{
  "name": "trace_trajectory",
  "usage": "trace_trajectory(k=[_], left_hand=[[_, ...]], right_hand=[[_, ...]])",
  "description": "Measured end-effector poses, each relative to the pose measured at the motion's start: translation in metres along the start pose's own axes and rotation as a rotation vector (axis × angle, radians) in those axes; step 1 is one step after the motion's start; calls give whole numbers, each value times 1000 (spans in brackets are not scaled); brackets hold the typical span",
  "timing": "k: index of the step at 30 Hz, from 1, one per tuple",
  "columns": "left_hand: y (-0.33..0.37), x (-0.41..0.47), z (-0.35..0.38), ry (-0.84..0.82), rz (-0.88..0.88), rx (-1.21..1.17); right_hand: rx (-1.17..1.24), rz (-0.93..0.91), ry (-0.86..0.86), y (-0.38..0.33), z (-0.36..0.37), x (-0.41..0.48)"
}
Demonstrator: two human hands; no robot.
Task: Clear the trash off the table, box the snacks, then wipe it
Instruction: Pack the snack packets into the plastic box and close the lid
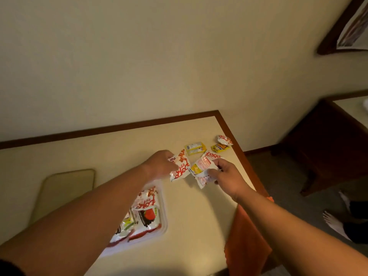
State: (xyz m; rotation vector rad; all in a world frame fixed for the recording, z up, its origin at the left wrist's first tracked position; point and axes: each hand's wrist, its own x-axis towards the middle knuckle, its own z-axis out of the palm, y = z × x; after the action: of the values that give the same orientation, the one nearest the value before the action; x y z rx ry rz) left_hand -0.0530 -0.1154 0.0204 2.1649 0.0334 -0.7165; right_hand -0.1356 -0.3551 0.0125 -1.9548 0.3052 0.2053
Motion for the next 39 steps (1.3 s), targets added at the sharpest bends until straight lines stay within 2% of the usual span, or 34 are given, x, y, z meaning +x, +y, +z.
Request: trace_trajectory(k=[5,8,11,15,17,19,22,24,28,31,35,39], left_hand=[[-62,-58,-88,-42,-104,115],[-103,-92,-110,-88,-172,187],[-127,-115,-105,-167,-138,408],[-155,-126,-77,-234,-43,652],[-164,-130,-68,-167,21,779],[-170,-135,-65,-81,81,841],[-175,-140,-63,3,207,872],[-177,-141,-60,-9,233,834],[-184,-139,-58,-52,231,825],[-189,-138,-57,-101,250,865],[-192,-135,-58,-149,265,857],[-169,-121,-71,-140,276,830]], right_hand=[[-239,-401,-97,-44,69,-26],[-474,-619,-210,-56,115,-46],[-725,-715,-334,-55,150,-61],[-1035,-658,-525,-49,177,-74],[-1115,-567,-659,-49,181,-75],[-1073,-469,-750,-54,181,-73],[-985,-461,-628,-65,185,-67],[-948,-498,-555,-65,191,-68],[-1061,-478,-590,-49,210,-73],[-1126,-462,-537,-36,218,-72],[-1113,-478,-517,-29,224,-71],[-941,-500,-468,-43,208,-64]])
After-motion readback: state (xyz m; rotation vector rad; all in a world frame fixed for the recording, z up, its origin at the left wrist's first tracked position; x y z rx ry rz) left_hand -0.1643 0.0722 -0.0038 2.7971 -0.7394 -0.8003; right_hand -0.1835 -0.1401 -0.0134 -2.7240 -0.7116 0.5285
